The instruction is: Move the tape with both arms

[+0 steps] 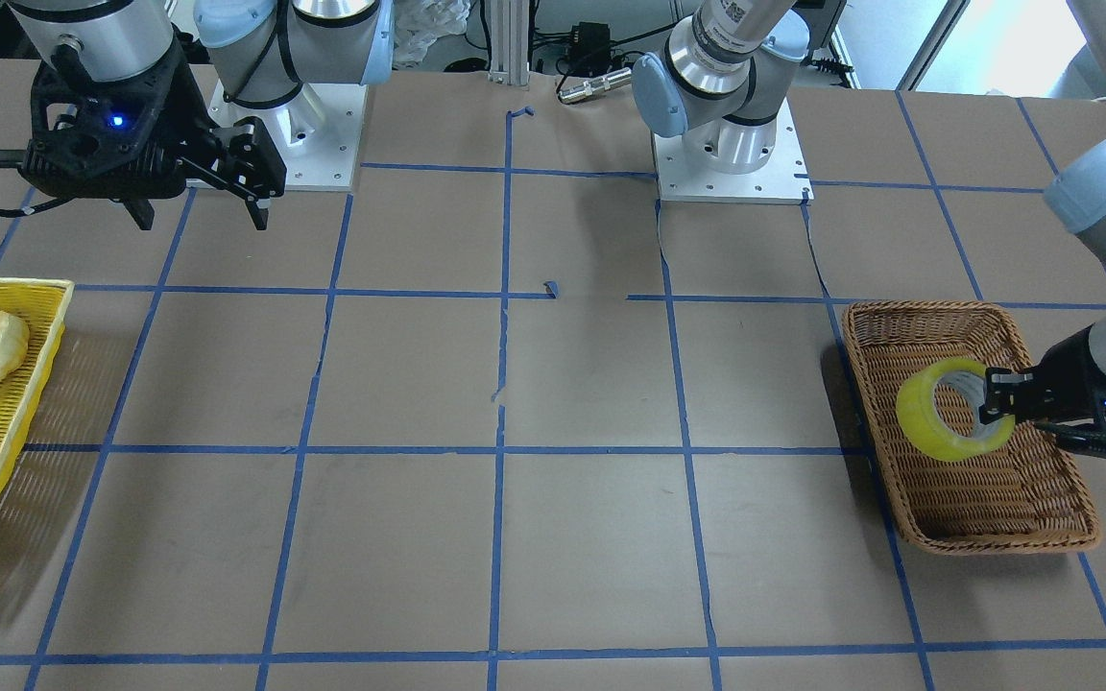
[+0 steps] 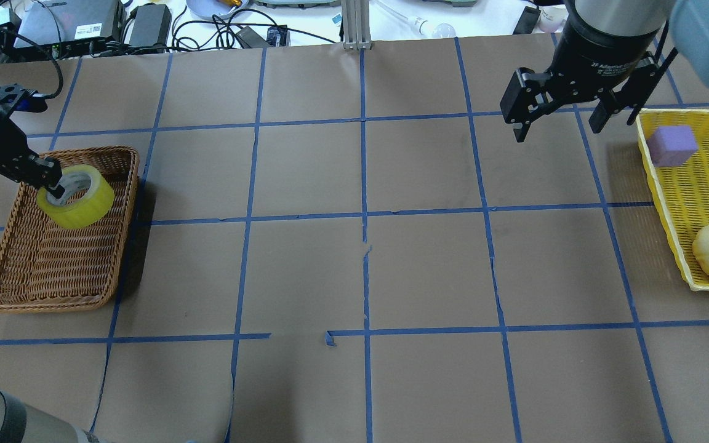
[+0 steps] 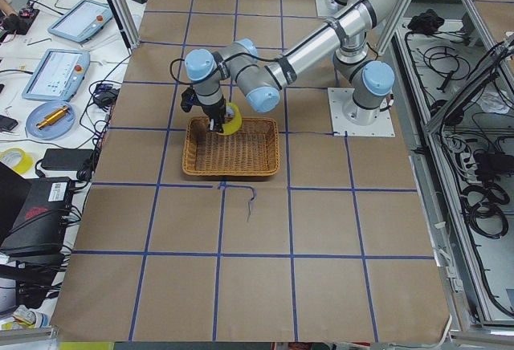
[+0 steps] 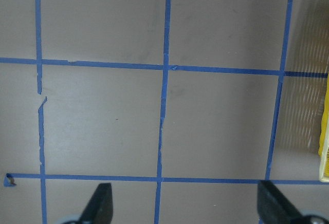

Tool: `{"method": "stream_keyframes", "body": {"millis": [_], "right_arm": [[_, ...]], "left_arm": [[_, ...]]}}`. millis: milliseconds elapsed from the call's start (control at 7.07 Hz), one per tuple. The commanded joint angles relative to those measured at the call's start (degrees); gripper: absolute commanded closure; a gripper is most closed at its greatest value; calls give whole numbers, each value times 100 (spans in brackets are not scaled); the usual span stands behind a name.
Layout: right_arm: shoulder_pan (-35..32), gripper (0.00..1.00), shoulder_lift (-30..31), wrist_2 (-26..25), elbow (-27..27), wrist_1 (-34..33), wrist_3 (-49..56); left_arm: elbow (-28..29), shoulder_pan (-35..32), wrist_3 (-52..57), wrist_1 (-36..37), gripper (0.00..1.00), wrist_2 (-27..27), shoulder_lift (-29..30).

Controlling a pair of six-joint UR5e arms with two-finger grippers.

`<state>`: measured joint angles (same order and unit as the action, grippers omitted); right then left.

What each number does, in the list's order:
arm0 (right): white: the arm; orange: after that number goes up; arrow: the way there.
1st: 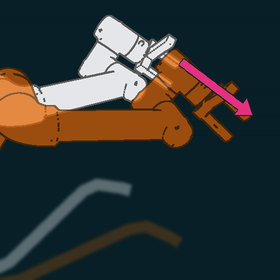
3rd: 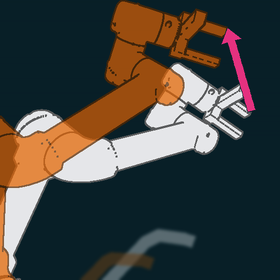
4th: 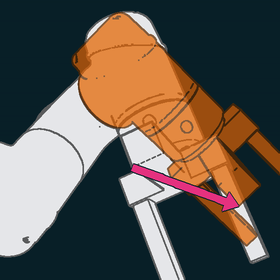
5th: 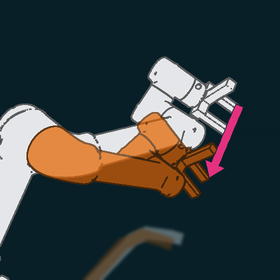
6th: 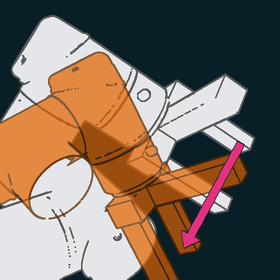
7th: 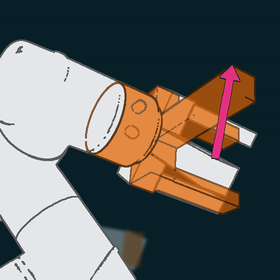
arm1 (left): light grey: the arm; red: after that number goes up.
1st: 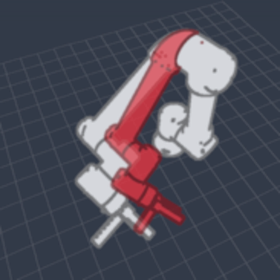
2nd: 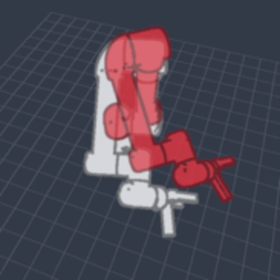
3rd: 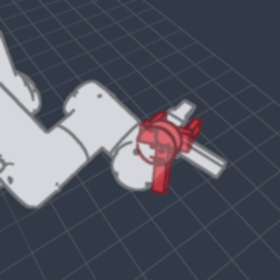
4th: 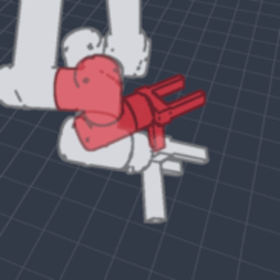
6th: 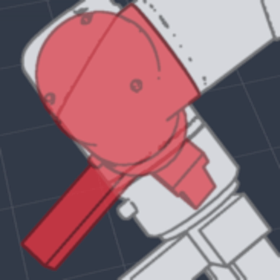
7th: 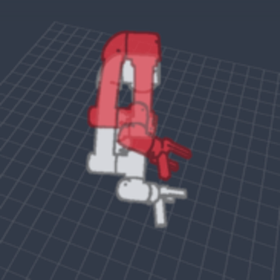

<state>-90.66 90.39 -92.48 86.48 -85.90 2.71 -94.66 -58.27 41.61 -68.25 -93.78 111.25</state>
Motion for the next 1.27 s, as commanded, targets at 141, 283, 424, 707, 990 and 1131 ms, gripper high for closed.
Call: {"method": "stream_keyframes", "body": {"millis": [141, 283, 424, 707, 990, 1131], "right_arm": [[-22, 0, 31, 80, -35, 3, 45], [-31, 0, 31, 202, -35, 3, 36], [-22, 0, 31, 282, -35, 3, 19], [-22, 0, 22, 265, -35, 11, -8], [-22, 0, 22, 230, -26, 38, -8], [-22, 0, 22, 204, -18, 29, -8]], "left_arm": [[-623, 150, 58, 1192, 0, -184, 222], [-493, 36, 58, 773, 0, -176, 30], [-135, -382, 32, -93, 0, -106, -268], [1145, -1769, -1355, -1989, 0, -53, -814], [1975, -3035, -3648, -2868, 0, 253, -1148], [2048, -3528, -4512, -2678, 0, 237, -1193]]}}
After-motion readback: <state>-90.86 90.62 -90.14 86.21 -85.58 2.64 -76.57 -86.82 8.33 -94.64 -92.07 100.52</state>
